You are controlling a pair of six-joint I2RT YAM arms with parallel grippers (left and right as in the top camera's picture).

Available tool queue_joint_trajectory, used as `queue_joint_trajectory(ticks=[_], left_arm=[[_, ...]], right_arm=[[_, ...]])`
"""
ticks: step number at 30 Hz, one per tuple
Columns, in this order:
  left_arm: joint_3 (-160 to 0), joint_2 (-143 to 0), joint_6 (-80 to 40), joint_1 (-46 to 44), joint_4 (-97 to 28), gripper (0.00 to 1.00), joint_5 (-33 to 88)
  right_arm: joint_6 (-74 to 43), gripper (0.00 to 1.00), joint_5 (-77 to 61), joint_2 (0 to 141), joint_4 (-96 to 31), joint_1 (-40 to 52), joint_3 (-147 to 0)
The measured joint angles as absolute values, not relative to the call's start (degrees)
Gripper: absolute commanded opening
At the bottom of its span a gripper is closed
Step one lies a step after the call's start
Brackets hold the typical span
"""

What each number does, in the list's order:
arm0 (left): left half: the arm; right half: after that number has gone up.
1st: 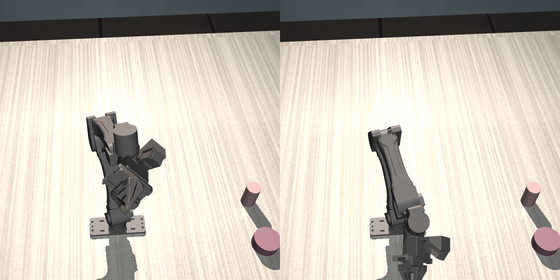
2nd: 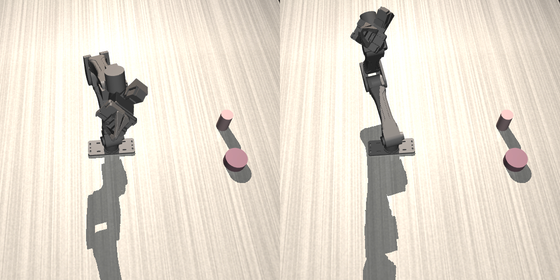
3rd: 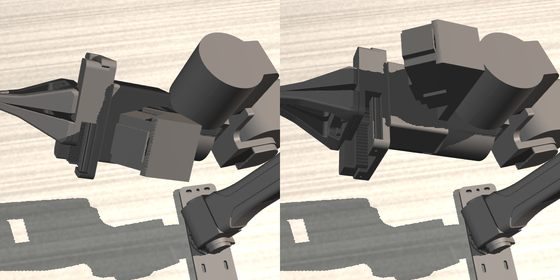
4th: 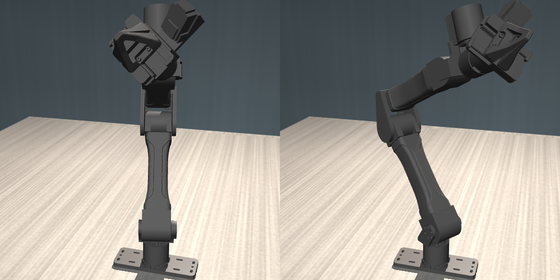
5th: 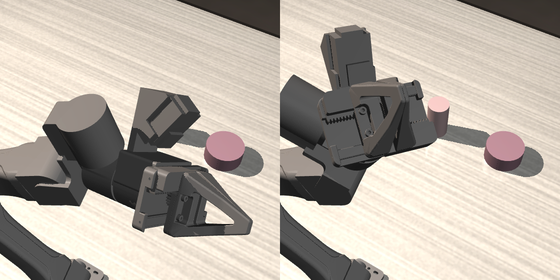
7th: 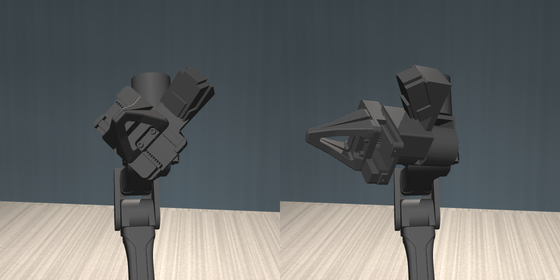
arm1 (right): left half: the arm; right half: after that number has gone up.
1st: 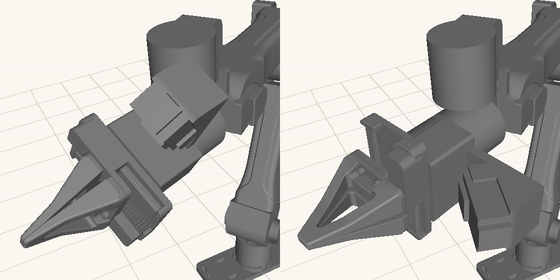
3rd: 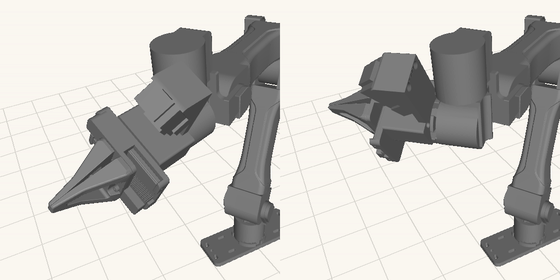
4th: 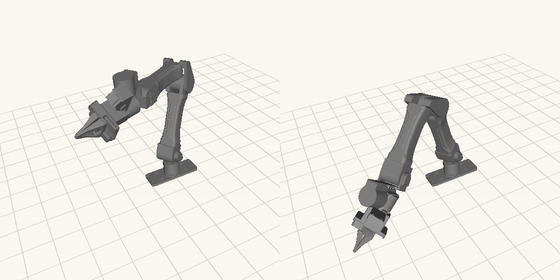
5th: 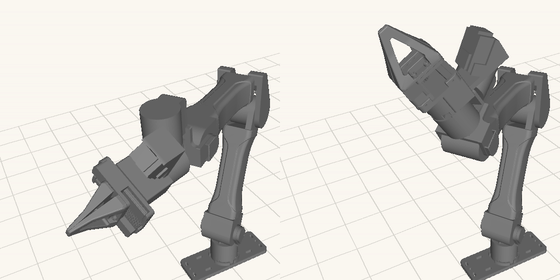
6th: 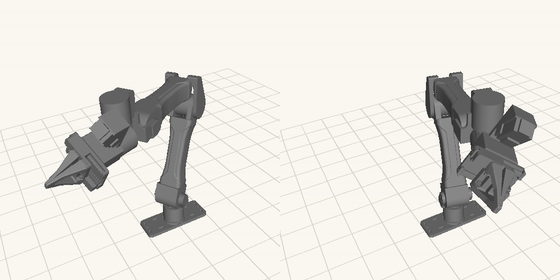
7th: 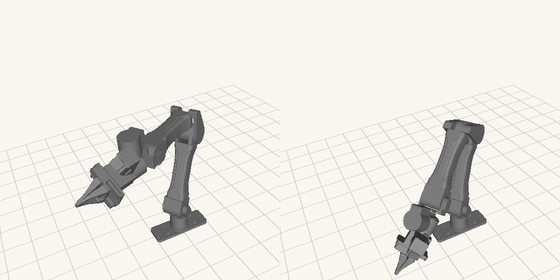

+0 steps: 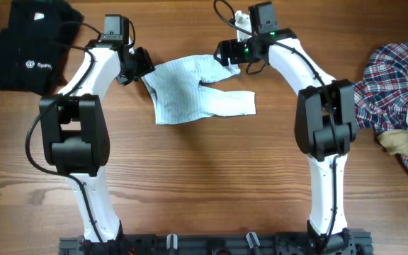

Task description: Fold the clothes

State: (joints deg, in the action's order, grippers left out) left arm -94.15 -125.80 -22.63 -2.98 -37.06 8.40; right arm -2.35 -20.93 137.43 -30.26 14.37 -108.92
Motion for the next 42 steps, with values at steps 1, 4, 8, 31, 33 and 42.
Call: queue_joint_trajectory(ticks=[1, 4, 8, 31, 33, 42], left_arm=[[-94.15, -125.82, -22.68, -2.98, -36.84, 0.59, 8.54], [-94.15, -126.15, -22.68, -2.98, -35.64, 0.59, 9.34], [-94.37, -127.83, -22.83, -2.98, -35.44, 0.59, 10.35], [-94.5, -128.75, -23.05, -2.92, -35.59, 0.04, 11.84], [-94.5, -128.75, -23.05, -2.94, -35.59, 0.04, 11.84], [-94.5, -128.75, -23.03, -2.92, -35.55, 0.04, 11.84]], right_arm=[[-2.35, 0.9, -20.93, 137.82, -30.09, 14.37, -108.92], [-2.28, 0.91, -20.45, 138.47, -29.61, 14.37, -108.92], [-2.28, 0.91, -20.27, 138.52, -29.45, 14.37, -108.92], [-2.37, 0.11, -19.84, 139.17, -33.56, 14.37, -109.4], [-2.31, 0.06, -19.84, 139.24, -33.58, 14.37, -109.4], [-2.52, 0.04, -18.96, 139.28, -33.34, 14.37, -109.4]])
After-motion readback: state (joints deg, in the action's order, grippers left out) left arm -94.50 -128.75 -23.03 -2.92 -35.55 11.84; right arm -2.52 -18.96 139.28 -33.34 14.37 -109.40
